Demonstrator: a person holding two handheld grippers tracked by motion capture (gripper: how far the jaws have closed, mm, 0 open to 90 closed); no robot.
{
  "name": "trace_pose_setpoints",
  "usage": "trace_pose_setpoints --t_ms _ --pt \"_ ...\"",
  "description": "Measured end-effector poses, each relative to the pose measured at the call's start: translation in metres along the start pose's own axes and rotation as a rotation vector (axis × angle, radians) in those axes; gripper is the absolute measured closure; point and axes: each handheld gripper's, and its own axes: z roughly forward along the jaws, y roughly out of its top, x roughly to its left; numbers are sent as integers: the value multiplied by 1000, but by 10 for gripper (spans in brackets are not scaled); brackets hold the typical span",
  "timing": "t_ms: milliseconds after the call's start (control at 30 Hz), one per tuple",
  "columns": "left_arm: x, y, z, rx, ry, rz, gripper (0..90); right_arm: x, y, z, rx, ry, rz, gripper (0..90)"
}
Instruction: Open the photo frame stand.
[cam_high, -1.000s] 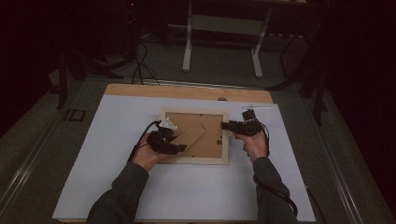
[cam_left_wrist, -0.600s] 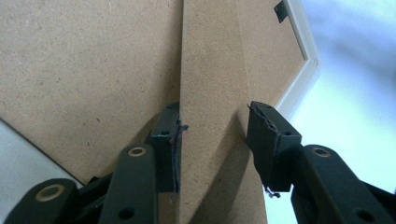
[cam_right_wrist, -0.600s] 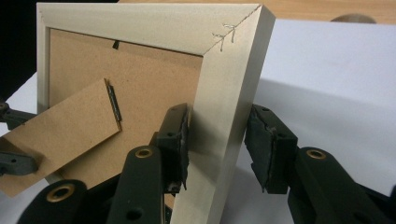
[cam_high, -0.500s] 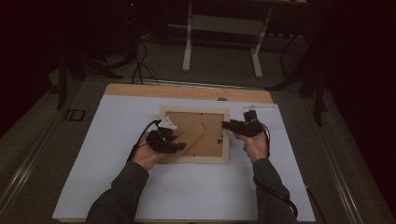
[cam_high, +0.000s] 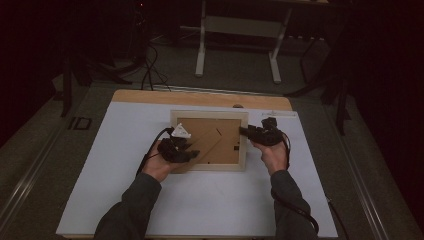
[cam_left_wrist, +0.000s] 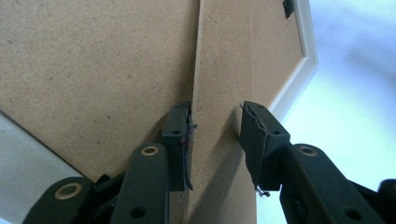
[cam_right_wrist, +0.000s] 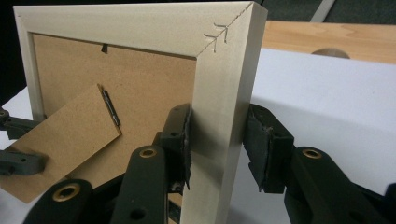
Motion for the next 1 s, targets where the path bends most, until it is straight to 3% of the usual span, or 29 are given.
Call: trace_pose_setpoints --t_ms 233,467,1000 --pt "1 3 0 -4 39 1 671 7 3 -4 -26 -28 -38 623" --pt "2 7 2 0 66 0 671 9 2 -6 -49 -46 -45 624" --pt "7 17 6 2 179 27 680 19 1 -10 -119 -87 -96 624"
